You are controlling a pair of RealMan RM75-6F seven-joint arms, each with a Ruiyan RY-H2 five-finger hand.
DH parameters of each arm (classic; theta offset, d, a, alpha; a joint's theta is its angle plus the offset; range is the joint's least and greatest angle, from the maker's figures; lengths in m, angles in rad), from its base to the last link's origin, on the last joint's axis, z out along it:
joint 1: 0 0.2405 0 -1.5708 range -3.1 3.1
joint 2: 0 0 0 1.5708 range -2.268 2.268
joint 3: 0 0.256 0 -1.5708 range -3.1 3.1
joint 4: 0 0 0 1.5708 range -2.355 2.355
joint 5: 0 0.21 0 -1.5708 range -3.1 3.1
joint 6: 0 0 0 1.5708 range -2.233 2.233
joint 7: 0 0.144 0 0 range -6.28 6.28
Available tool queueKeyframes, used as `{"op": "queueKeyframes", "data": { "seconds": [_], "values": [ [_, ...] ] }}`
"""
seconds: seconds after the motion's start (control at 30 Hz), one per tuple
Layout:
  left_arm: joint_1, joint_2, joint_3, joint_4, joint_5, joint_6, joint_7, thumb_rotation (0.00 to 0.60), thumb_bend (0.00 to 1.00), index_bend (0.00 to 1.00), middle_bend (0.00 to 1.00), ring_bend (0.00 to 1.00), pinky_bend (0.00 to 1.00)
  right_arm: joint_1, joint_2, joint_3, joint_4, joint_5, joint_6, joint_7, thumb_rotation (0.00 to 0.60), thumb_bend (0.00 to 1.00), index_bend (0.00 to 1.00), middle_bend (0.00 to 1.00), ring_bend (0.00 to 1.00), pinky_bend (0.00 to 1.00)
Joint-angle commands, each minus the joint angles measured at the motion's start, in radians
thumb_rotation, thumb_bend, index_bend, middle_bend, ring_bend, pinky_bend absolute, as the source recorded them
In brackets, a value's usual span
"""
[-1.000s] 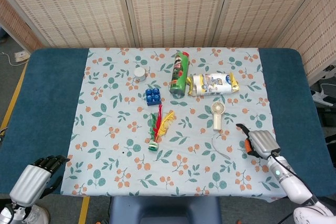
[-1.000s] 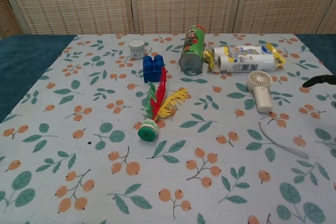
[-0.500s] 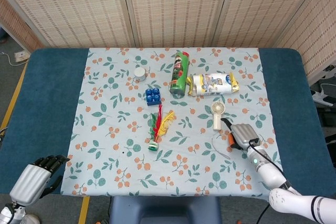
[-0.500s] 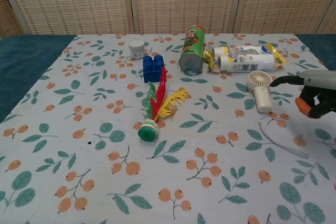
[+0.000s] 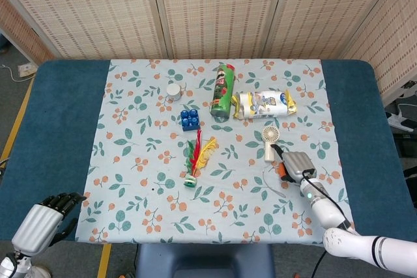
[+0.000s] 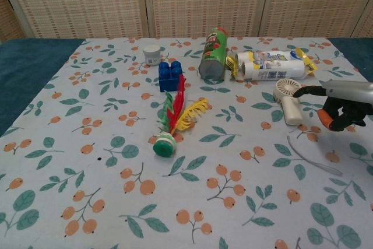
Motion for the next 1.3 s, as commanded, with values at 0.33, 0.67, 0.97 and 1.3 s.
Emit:
{"op": "queueKeyframes", "data": {
  "seconds": [0.33,0.67,0.97,1.3],
  "values": [
    [-0.001,0.001,-0.001,-0.003,0.0,0.0,-0.001,0.6,0.41,0.26,0.28,0.31,0.47,0.01,-0.016,-0.011,0.032,-0.003,-0.003,0.029,0.6,0.71,0.06,0.77,0.61,0.77],
    [-0.001,0.002,-0.001,-0.001,-0.002,-0.002,-0.004,0.6,0.41,0.26,0.28,0.31,0.47,0.015,-0.026,-0.015,0.049,-0.003,-0.001,0.044,0.6,0.71,0.06,0.77,0.61,0.77],
    [-0.002,0.002,-0.001,-0.003,-0.004,-0.004,-0.005,0.6,0.41,0.26,0.28,0.31,0.47,0.02,-0.033,-0.017,0.063,0.001,-0.002,0.052,0.6,0.71,0.06,0.77,0.61,0.77],
    [-0.001,0.002,-0.001,-0.001,-0.005,-0.003,-0.008,0.6,0.41,0.26,0.28,0.31,0.47,0.025,-0.042,-0.023,0.084,0.012,-0.017,0.06,0.6,0.71,0.06,0.77,0.61,0.77]
  ]
}}
